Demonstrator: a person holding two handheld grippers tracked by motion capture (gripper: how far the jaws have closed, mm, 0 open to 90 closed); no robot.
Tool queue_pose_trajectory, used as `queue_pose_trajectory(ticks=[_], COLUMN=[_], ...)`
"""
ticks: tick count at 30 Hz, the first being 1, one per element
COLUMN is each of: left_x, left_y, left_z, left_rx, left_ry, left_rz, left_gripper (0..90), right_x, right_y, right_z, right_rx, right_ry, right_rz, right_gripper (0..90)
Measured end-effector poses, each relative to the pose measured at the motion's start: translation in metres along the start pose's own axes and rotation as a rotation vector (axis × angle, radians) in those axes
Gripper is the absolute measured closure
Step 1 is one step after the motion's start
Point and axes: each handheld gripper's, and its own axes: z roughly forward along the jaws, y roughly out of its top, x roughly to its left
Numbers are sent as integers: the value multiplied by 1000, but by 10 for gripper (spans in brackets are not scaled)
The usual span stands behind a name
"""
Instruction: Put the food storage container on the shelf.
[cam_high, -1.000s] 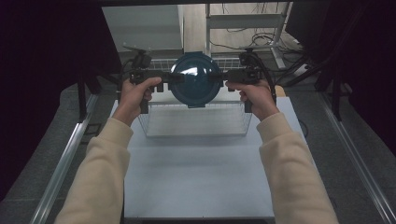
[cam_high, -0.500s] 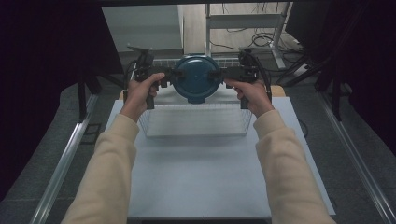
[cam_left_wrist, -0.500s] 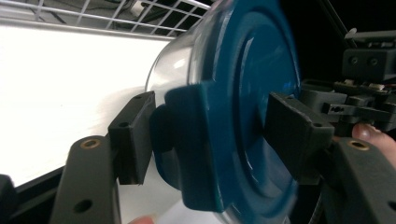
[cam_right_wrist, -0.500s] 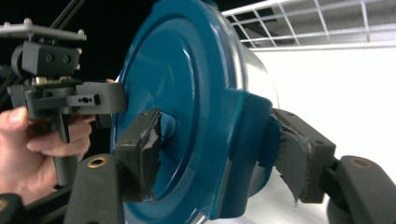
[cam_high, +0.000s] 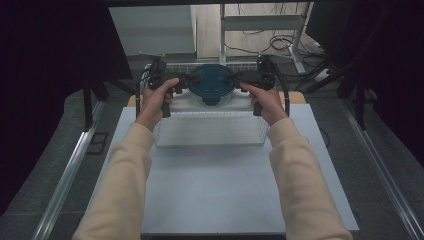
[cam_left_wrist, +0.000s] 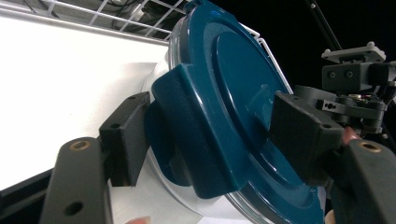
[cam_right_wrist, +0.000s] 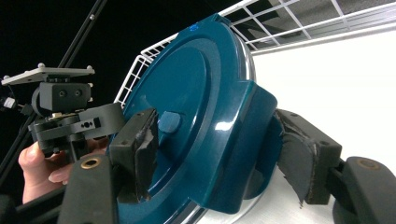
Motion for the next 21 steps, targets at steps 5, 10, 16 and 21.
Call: queue_pose_trajectory(ticks=[5, 10, 16, 21], left_x=[-8, -24, -35, -32], left_y=[-3, -20, -55, -121], left_z=[-11, -36, -61, -88], left_rx=[-63, -92, -77, -74], left_ry=[75, 125, 138, 130], left_rz=[71, 164, 251, 344], left_gripper=[185, 170, 167, 171], right_x=[15, 31, 37, 27], right_y=[-3, -15, -49, -106], right_z=[-6, -23, -47, -79], right_rx=[-82, -117, -113, -84], right_ry=[-117, -133, -194, -158], right_rz=[-103, -238, -449, -547], right_gripper=[183, 156, 161, 170])
